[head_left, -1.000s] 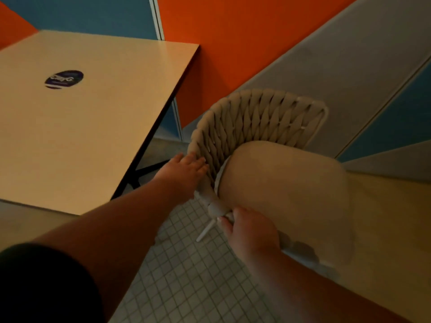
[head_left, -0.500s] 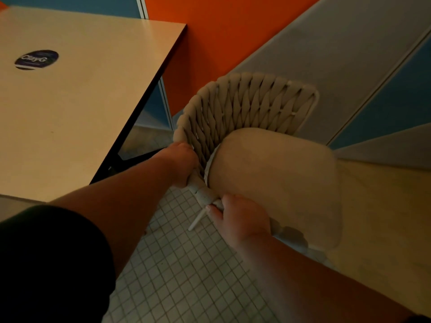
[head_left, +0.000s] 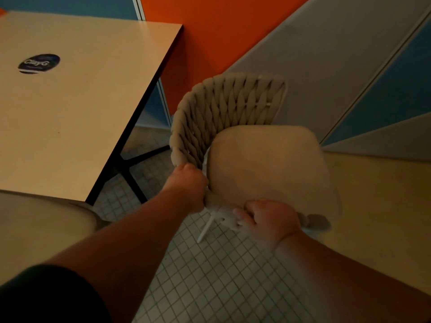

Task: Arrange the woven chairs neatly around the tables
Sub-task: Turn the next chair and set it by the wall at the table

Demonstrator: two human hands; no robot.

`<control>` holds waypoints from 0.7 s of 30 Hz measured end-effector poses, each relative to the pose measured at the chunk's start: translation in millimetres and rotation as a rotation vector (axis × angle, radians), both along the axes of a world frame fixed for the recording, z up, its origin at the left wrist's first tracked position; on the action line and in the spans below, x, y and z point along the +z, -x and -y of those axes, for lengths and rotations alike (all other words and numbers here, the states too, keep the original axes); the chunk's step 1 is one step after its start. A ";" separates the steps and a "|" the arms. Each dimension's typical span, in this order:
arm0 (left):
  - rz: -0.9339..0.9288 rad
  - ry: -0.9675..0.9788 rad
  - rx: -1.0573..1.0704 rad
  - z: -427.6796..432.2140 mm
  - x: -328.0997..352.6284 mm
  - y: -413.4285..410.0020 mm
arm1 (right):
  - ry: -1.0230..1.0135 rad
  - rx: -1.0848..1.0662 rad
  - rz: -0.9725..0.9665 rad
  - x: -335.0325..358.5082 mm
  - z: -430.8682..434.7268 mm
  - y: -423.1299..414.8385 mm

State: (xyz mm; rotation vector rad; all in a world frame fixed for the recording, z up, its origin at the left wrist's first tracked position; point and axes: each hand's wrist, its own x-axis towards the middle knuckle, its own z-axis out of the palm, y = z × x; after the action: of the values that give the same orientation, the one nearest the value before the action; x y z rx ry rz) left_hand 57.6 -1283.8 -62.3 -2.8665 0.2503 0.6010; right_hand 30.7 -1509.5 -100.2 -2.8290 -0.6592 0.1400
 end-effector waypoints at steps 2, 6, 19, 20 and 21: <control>-0.016 0.017 0.060 15.1 -0.6 14.2 | 0.026 0.009 0.026 -1.0 15.0 -2.6; -0.020 0.064 0.202 43.6 -1.9 36.7 | 0.039 0.041 0.051 0.0 41.1 -8.9; -0.033 0.178 0.322 121.9 -9.5 52.6 | 0.120 0.226 0.169 -15.9 121.7 -63.3; -0.039 0.184 0.296 119.8 -8.5 51.9 | 0.117 0.226 0.159 -15.4 121.0 -63.4; -0.042 0.201 0.256 115.8 -6.3 51.8 | 0.120 0.213 0.144 -13.5 119.9 -62.9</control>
State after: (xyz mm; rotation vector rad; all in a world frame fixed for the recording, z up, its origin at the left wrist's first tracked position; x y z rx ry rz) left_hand 5.8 -1399.6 -68.6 -3.1097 -0.0557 0.7201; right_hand 93.6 -1629.4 -113.7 -2.8958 -1.0169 0.0115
